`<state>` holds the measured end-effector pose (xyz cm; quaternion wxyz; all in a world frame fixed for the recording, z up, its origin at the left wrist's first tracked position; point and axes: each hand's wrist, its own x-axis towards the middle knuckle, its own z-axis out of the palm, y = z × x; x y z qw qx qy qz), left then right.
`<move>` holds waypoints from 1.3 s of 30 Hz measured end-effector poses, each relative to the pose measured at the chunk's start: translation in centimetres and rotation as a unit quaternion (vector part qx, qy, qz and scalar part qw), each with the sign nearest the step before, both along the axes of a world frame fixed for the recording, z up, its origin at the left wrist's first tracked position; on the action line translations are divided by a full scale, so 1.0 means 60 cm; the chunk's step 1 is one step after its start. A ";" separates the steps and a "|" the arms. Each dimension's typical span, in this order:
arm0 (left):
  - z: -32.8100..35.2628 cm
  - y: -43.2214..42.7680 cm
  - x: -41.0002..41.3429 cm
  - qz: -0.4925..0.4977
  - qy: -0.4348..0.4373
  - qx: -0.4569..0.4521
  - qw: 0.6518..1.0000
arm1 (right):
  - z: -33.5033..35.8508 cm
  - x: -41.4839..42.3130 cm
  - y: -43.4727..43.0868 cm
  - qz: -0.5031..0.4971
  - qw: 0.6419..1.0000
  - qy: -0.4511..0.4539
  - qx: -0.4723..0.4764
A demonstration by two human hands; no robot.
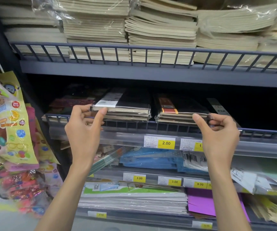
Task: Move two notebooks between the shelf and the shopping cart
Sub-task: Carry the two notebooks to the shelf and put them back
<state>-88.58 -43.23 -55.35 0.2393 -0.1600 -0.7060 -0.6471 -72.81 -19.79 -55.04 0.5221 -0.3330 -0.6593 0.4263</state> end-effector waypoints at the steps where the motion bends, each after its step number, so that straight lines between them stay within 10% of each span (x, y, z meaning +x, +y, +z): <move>1: 0.000 0.000 0.000 0.004 0.002 -0.003 1.000 | 0.001 0.000 0.000 -0.001 1.000 -0.001 -0.001; 39: 0.006 0.001 -0.014 0.010 -0.001 -0.042 0.999 | -0.006 0.001 0.007 -0.024 0.997 -0.042 0.052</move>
